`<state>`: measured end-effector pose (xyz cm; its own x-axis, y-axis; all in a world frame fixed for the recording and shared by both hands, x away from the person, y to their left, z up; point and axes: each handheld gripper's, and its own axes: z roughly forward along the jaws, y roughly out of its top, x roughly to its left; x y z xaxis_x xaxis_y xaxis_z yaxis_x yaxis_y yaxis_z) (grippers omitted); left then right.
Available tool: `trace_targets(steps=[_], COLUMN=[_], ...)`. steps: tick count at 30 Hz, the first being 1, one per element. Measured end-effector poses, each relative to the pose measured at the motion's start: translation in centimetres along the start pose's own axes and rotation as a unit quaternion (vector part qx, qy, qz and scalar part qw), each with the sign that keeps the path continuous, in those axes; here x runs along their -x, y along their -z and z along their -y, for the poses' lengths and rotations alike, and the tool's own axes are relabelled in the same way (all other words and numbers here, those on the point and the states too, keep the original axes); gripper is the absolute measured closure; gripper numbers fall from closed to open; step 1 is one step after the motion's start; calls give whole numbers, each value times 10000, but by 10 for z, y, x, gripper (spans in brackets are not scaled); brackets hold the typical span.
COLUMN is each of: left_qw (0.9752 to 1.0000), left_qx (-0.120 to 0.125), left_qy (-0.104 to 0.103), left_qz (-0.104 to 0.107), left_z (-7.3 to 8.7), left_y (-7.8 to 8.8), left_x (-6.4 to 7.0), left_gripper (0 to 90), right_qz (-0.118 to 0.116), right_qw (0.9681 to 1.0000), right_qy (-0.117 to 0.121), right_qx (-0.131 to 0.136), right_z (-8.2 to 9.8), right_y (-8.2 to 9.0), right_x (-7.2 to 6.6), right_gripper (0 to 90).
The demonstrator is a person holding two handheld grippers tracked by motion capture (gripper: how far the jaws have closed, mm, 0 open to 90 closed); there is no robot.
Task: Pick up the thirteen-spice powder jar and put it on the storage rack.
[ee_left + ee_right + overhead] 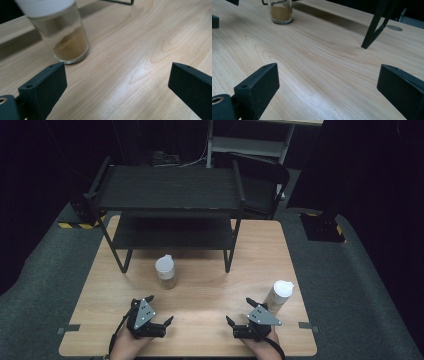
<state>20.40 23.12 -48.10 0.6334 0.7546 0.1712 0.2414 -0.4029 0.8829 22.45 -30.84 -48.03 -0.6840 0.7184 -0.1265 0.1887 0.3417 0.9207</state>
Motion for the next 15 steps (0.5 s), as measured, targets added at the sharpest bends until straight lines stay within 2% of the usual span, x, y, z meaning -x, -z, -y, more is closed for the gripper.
trace_targets(steps=[2,7,10,13,15], left_qw=[9999,10000,10000,10000,9999], left_qx=[55,24,37,60,109], left_qy=[-86,-22,-8,-7,70], left_qz=[66,-9,10,-29,-68], left_z=[2,1,2,3,5], left_y=[1,1,1,2,3], left_x=[0,1,0,1,1], left_gripper=[21,17,17,17,17], right_qz=[4,119,51,-6,7], right_qw=[10000,9998,9997,9995,9994], right_qy=[-18,17,-7,93,117], right_qx=[-42,-155,-227,-308,-323], right_z=[-1,-4,-7,-10,-10], right_y=[0,0,-2,-3,-3], right_x=[2,-1,0,-1,-1], right_gripper=[33,19,17,10,10])
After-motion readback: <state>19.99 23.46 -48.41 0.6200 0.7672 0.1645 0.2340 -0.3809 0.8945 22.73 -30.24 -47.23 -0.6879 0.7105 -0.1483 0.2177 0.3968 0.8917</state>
